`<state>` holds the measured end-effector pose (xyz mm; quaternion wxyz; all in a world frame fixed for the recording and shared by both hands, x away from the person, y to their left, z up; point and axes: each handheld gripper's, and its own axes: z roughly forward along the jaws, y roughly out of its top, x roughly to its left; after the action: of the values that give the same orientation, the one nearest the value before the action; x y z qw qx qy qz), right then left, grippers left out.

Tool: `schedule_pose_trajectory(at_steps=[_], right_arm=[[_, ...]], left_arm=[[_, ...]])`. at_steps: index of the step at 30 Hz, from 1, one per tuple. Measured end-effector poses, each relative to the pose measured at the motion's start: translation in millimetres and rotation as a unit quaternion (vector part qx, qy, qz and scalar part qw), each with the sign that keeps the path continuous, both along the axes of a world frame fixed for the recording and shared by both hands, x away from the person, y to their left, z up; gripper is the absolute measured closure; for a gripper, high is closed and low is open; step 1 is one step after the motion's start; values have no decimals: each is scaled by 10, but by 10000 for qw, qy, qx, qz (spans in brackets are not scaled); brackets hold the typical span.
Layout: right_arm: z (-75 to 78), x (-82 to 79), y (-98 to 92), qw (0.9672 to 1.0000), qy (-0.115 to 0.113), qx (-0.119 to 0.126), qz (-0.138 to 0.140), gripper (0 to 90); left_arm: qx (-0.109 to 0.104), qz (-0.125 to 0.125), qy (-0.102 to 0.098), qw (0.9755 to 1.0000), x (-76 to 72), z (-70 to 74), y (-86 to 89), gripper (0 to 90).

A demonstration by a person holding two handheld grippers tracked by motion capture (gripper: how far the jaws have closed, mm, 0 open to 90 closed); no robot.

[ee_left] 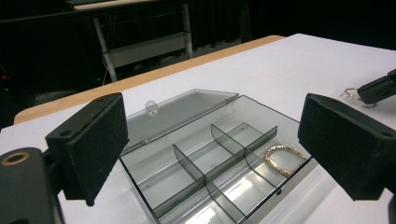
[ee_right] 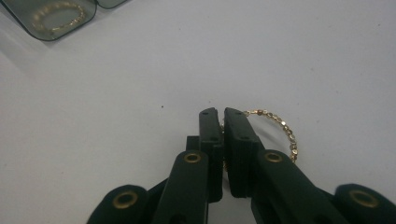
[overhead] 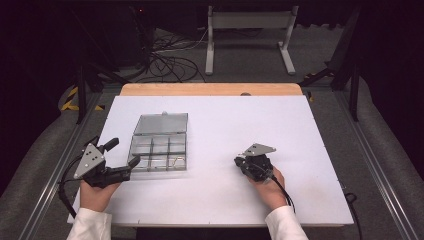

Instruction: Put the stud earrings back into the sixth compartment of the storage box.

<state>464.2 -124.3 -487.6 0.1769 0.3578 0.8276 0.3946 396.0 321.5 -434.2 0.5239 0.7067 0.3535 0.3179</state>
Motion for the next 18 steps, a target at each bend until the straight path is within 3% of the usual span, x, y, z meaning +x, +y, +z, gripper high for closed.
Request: schedule_pose_trajectory(at_steps=[18], right_arm=[[138, -39, 130, 9991, -343, 206, 133, 871]], left_arm=[[57, -18, 15, 10000, 7, -10, -14, 93]])
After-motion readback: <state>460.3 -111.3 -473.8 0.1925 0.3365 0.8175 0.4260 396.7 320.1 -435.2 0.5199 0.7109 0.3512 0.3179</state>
